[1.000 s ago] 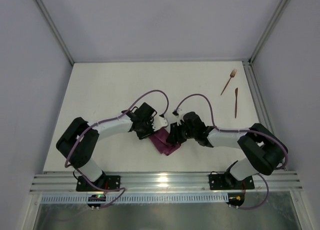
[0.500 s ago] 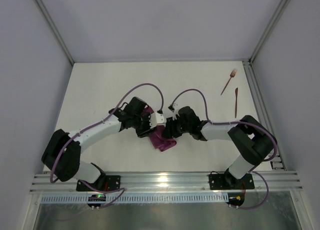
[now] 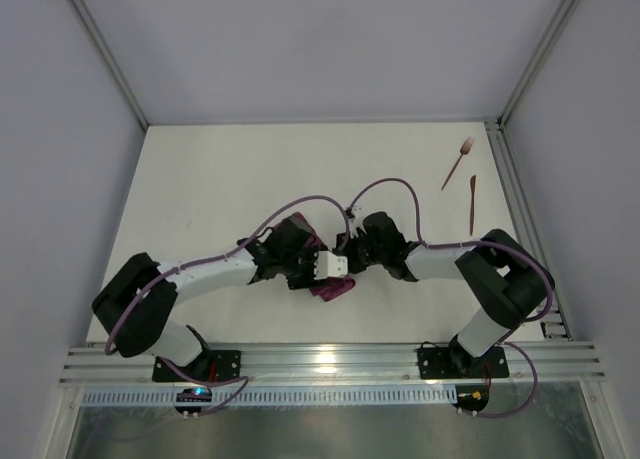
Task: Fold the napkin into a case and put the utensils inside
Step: Stuff the top corner of the smaller-rectangle-folded napkin into the folded napkin.
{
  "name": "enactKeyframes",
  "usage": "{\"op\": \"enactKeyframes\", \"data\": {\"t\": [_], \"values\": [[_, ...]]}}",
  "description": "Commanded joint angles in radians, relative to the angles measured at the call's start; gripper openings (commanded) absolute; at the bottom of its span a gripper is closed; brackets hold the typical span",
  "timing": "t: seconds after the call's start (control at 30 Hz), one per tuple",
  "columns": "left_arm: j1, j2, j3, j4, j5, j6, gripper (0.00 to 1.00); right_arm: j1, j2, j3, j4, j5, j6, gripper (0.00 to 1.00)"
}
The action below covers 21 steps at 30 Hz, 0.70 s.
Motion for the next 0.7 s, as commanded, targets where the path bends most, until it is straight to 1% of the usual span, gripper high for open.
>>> {"op": "enactKeyframes", "data": {"t": [0.0,0.1,0.23,0.43,0.5,0.53,0.6,0.63,0.67], "values": [[-0.055,0.074,0.004,0.215,-0.172,-0.02,0.51,-0.002,-0.02,-0.016,0.024,-0.002,0.006,0.43],[-0.055,0.113,0.011,0.212,-0.171,-0.002,0.5,-0.004,-0.029,-0.022,0.027,-0.009,0.001,0.43],[-0.056,0.119,0.019,0.186,-0.101,0.008,0.5,-0.013,-0.026,-0.031,0.03,-0.021,-0.005,0.43],[-0.076,0.162,0.05,0.097,-0.094,0.047,0.5,-0.027,-0.029,-0.042,0.05,-0.035,0.001,0.43],[-0.087,0.173,0.057,0.071,-0.122,0.063,0.49,-0.033,-0.031,-0.044,0.05,-0.038,0.001,0.43],[-0.091,0.179,0.057,0.069,-0.136,0.066,0.47,-0.033,-0.032,-0.042,0.05,-0.041,0.001,0.43],[-0.102,0.19,0.062,0.065,-0.168,0.066,0.32,-0.035,-0.037,-0.041,0.05,-0.041,0.001,0.43],[-0.105,0.196,0.063,0.071,-0.177,0.058,0.18,-0.035,-0.037,-0.042,0.047,-0.043,0.001,0.43],[-0.107,0.194,0.065,0.078,-0.182,0.026,0.13,-0.036,-0.038,-0.041,0.047,-0.043,-0.001,0.43]]}}
